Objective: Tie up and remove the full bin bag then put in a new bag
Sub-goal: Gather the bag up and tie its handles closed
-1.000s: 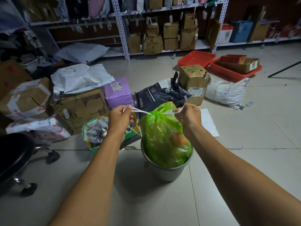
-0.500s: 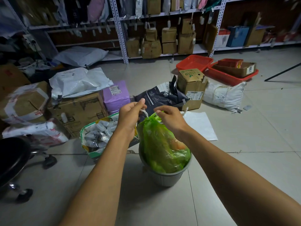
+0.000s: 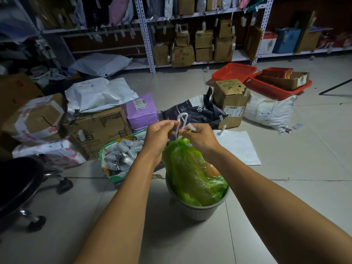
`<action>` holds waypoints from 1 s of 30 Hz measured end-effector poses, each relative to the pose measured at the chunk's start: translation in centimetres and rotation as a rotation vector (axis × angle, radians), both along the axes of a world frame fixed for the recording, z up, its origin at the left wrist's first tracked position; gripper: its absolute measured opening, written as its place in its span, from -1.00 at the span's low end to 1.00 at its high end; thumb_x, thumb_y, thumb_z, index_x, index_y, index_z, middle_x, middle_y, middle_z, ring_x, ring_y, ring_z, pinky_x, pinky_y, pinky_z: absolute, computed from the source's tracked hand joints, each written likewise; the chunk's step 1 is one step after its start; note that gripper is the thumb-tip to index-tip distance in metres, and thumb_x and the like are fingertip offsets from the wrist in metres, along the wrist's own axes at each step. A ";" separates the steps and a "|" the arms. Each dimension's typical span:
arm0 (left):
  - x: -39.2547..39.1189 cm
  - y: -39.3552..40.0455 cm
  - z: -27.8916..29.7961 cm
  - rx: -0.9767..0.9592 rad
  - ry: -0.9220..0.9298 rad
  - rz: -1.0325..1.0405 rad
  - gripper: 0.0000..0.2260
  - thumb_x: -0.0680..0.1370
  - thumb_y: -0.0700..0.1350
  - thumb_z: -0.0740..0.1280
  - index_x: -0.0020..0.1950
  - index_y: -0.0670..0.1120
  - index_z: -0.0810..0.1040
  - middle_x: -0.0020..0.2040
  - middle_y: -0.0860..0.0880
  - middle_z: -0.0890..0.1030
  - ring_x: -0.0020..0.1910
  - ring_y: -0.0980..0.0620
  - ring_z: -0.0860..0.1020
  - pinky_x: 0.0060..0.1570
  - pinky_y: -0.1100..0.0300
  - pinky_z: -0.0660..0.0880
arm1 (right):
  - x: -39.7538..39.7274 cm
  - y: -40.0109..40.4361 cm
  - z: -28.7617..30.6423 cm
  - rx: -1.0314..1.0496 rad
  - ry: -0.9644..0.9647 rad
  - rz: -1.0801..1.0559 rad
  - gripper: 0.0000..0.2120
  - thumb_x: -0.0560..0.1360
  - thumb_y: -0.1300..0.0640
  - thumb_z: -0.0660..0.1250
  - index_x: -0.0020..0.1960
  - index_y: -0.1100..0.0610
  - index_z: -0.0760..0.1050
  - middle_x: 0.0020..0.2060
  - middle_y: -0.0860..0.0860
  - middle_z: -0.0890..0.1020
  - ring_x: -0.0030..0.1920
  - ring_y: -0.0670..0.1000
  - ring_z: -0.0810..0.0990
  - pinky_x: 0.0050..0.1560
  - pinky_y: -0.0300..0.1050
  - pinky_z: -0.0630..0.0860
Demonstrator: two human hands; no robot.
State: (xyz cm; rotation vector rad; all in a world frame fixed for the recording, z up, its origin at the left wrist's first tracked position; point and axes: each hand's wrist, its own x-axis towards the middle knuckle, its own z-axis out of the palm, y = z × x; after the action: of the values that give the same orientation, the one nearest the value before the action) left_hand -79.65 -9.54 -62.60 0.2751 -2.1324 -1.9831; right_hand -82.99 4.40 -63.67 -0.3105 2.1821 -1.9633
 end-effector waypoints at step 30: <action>-0.9 0.5 -3.9 0.008 -0.085 0.053 -0.92 0.55 -0.20 0.39 -0.11 -0.08 0.66 -0.21 -0.01 0.72 -0.16 0.06 0.68 0.00 0.09 0.60 | -1.4 3.2 -1.8 0.249 -0.167 0.041 -0.75 0.45 0.12 0.47 -0.37 0.13 0.53 -0.50 -0.01 0.43 -0.48 -0.05 0.33 -0.42 -0.18 0.31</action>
State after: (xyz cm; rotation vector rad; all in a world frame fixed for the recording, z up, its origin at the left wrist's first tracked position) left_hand -80.57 -9.00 -66.47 0.4207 -2.1446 -1.9843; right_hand -84.39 7.57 -65.42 -0.1464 2.2574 -1.6100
